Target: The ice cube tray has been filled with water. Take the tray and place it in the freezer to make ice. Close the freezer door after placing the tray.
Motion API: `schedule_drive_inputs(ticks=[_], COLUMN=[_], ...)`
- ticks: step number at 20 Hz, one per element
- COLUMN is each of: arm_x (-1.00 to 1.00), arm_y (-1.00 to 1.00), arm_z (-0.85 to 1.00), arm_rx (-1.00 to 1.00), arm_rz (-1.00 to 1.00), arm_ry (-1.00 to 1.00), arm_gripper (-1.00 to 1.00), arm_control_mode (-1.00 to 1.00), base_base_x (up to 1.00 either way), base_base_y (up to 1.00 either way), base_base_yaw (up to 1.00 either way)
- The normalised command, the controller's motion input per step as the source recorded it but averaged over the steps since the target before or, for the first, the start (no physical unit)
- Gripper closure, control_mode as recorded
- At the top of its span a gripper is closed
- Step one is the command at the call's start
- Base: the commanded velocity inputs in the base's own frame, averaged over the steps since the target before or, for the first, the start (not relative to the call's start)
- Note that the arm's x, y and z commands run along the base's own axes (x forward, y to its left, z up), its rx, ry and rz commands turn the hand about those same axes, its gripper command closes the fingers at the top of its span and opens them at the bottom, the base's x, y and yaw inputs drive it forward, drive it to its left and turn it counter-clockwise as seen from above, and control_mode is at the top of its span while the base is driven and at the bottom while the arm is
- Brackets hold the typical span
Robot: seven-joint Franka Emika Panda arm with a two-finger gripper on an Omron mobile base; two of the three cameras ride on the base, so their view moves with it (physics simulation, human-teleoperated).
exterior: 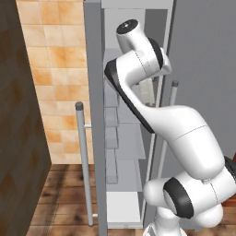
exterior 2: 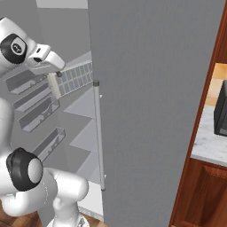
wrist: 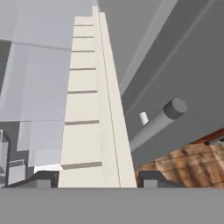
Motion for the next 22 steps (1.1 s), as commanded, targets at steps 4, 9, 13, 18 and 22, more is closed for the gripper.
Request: schedule_drive_inputs(ticks=[4, 9, 13, 18, 22], arm_x=[0.35, 0.12, -0.01, -0.16, -0.01], arm_y=[0.03, 0.05, 0.16, 0.20, 0.05], arm_z=[0.06, 0.07, 0.00, 0.00, 0.09], arm_rx=[0.00, 0.00, 0.00, 0.00, 0.00], arm_rz=[0.07, 0.09, 0.09, 0.08, 0.08], arm_ry=[0.00, -0.02, -0.09, -0.13, -0.19], arm_gripper=[1.00, 1.00, 1.00, 1.00, 1.00], arm_control_mode=[-1.00, -1.00, -1.00, -1.00, -1.00], base_base_x=[0.00, 0.00, 0.00, 0.00, 0.00], base_base_y=[0.00, 0.00, 0.00, 0.00, 0.00], base_base_yaw=[0.00, 0.00, 0.00, 0.00, 0.00])
